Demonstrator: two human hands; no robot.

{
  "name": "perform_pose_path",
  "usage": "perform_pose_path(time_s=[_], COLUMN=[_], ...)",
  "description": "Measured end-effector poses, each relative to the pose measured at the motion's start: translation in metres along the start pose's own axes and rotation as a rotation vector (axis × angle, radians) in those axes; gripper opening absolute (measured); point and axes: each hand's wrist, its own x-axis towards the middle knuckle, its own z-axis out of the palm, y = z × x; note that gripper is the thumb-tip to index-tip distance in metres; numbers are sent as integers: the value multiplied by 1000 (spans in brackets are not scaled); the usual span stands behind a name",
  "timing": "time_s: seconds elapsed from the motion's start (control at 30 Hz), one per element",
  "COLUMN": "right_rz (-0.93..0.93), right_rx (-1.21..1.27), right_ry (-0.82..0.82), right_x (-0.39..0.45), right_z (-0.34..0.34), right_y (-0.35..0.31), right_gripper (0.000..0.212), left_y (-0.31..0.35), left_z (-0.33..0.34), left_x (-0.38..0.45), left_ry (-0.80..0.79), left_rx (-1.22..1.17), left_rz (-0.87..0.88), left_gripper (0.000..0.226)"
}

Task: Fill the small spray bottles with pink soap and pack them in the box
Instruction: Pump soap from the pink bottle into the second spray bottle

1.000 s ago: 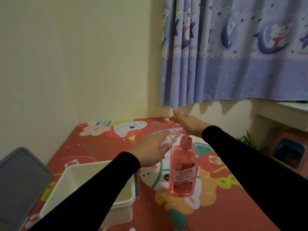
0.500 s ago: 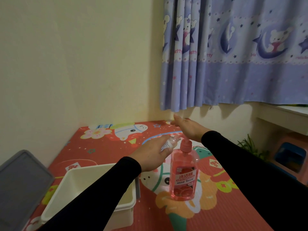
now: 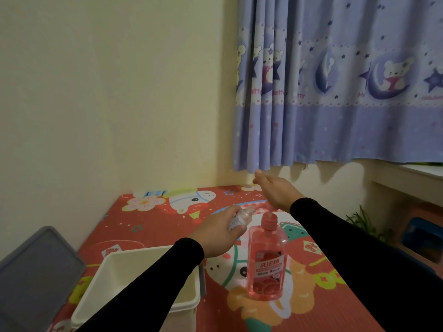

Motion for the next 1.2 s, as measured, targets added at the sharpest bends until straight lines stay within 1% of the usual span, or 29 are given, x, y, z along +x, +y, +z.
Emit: perform_pose_path(time_s=[0.13,0.23,0.43,0.53,0.63,0.83,1.07,1.2], right_rz=[4,-9,-143,-177,-215,-281,-312,-346], right_rx=[14,20,-20,-47,-73,-69,-51,-78], right_ry=[-18,-17,26,46,48,11,-25,-48], right_x=[-1,-6,-32,-47,-65,-99,-131,-153], right_z=[-4,-7,-14,-14,-12,1,26,45], right_y=[-1,-1,-15,-22,-28,-36,-36,-39], right_gripper=[63,65,62,59,56,54,55,51], left_y=[-1,-2,1,0,0,-7,-17,-24], left_z=[-3,-6,-16,-21,-25,-30,-33,-35], left_x=[-7,-12,-36,-48,-65,-99,-141,-162], left_ry=[12,25,85,107,139,198,236,227], left_rx=[-32,-69,-151,-158,-161,-188,-215,-229], left_rz=[-23,-31,-30,-41,-55,-63,-109,-138], left_gripper=[40,40,34,31,32,38,35,44])
